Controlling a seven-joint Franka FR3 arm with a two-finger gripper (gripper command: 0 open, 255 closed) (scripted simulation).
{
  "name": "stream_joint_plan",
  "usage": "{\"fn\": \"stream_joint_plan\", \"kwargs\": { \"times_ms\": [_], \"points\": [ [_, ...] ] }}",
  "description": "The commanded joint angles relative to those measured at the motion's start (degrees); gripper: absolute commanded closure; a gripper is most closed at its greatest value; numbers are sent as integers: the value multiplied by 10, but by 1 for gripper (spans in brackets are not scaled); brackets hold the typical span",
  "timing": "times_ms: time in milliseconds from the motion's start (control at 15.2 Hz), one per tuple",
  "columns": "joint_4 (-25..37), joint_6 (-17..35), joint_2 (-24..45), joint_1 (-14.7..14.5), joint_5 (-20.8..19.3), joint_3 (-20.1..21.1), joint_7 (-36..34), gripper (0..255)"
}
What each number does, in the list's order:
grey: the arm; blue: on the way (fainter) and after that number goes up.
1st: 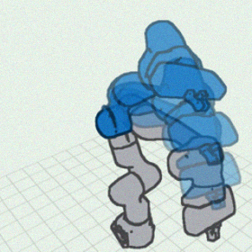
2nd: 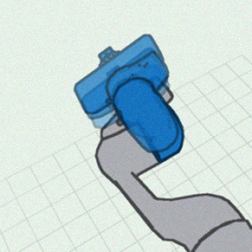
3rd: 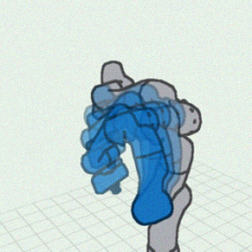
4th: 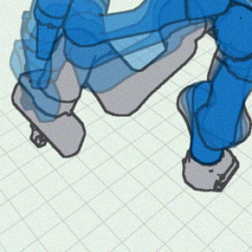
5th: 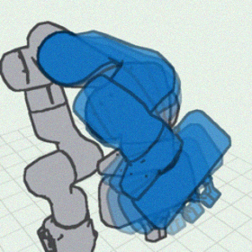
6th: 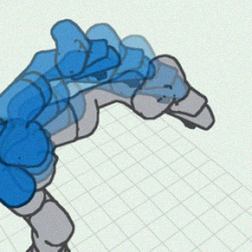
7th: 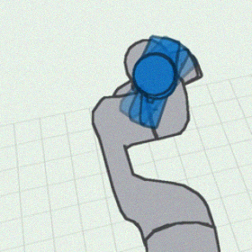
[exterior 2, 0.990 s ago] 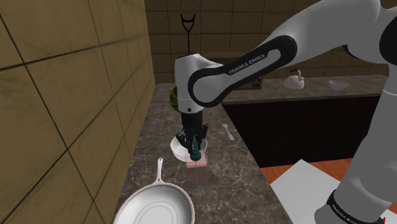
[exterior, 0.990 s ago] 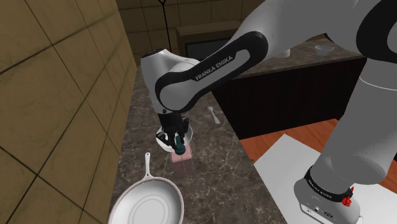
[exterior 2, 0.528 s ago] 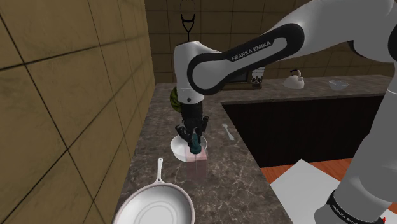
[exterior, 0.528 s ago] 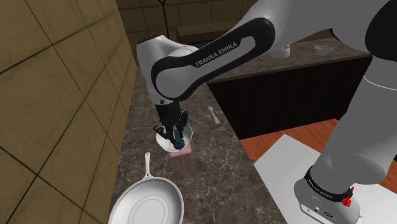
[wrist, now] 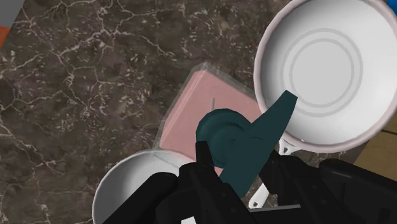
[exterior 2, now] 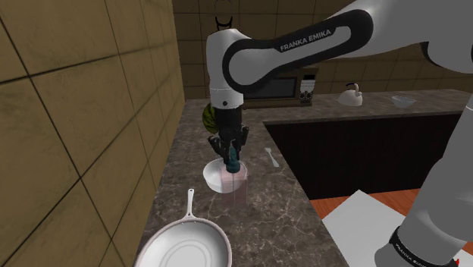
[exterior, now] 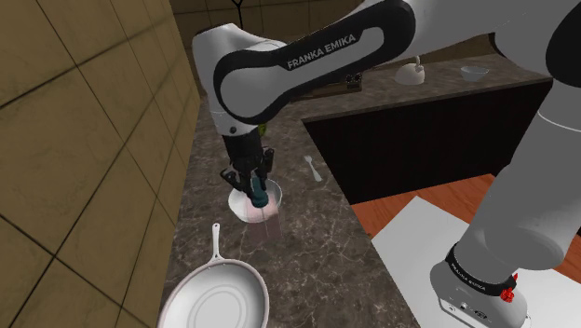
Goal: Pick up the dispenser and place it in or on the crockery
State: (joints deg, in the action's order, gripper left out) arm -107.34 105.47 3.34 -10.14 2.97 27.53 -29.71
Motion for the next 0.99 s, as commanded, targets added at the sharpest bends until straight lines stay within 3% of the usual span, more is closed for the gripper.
{"fn": "stream_joint_plan", "kwargs": {
  "times_ms": [0,726,924],
  "points": [
    [13,-15,-2,0,1,0,-1,255],
    [86,-93,-7,0,2,0,-4,255],
    [161,-129,36,8,-18,-10,10,255]
  ]
}}
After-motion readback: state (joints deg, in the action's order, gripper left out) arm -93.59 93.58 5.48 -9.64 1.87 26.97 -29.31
